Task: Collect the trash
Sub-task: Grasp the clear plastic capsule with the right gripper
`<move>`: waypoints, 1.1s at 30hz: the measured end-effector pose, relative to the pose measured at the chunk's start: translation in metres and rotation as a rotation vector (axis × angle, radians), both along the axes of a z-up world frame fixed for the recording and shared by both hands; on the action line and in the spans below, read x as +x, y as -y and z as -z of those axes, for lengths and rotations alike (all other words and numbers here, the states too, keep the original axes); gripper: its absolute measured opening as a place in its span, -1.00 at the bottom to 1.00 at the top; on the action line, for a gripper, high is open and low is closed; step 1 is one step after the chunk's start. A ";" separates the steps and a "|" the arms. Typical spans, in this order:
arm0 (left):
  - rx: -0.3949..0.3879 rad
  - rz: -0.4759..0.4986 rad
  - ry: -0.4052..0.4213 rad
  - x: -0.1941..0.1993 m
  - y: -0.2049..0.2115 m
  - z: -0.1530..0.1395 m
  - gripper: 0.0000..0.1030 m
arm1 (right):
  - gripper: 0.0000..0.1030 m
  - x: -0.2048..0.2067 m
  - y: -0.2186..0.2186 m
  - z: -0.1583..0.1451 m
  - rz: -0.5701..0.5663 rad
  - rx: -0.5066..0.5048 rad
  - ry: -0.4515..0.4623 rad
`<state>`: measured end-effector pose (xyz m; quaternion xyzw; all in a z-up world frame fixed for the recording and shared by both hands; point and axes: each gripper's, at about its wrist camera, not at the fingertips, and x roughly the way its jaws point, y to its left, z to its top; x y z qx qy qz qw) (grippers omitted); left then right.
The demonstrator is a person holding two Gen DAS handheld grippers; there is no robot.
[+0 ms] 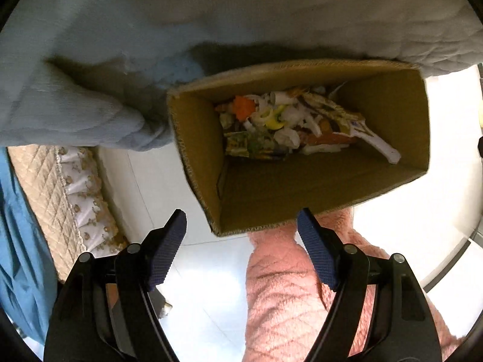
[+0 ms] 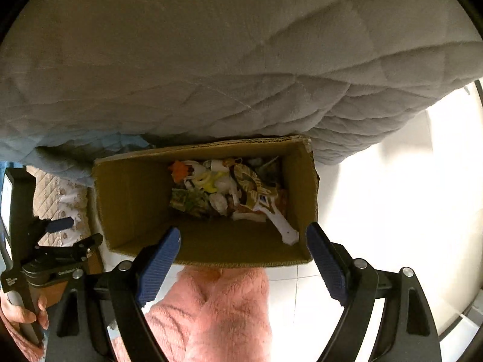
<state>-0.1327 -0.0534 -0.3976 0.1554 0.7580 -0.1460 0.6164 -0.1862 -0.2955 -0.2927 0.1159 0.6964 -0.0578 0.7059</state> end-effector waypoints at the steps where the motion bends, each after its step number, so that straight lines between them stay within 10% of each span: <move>1: -0.012 -0.004 0.011 0.002 0.000 -0.009 0.44 | 0.63 0.001 -0.001 -0.011 -0.005 0.012 0.008; 9: -0.151 0.036 0.159 0.000 0.001 -0.157 0.44 | 0.67 0.014 -0.014 -0.168 -0.142 0.214 0.229; 14: -0.210 0.063 0.380 0.003 0.003 -0.251 0.62 | 0.90 0.058 0.001 -0.250 -0.160 0.103 0.517; 21: -0.215 -0.031 0.500 0.028 0.003 -0.294 0.64 | 0.88 0.166 0.043 -0.241 0.011 -0.143 0.589; 29: -0.172 -0.109 0.477 0.031 -0.011 -0.294 0.64 | -0.19 0.223 0.063 -0.206 0.038 -0.175 0.460; 33: -0.166 -0.158 0.453 0.038 -0.019 -0.291 0.64 | -0.20 0.203 0.061 -0.214 0.026 -0.160 0.471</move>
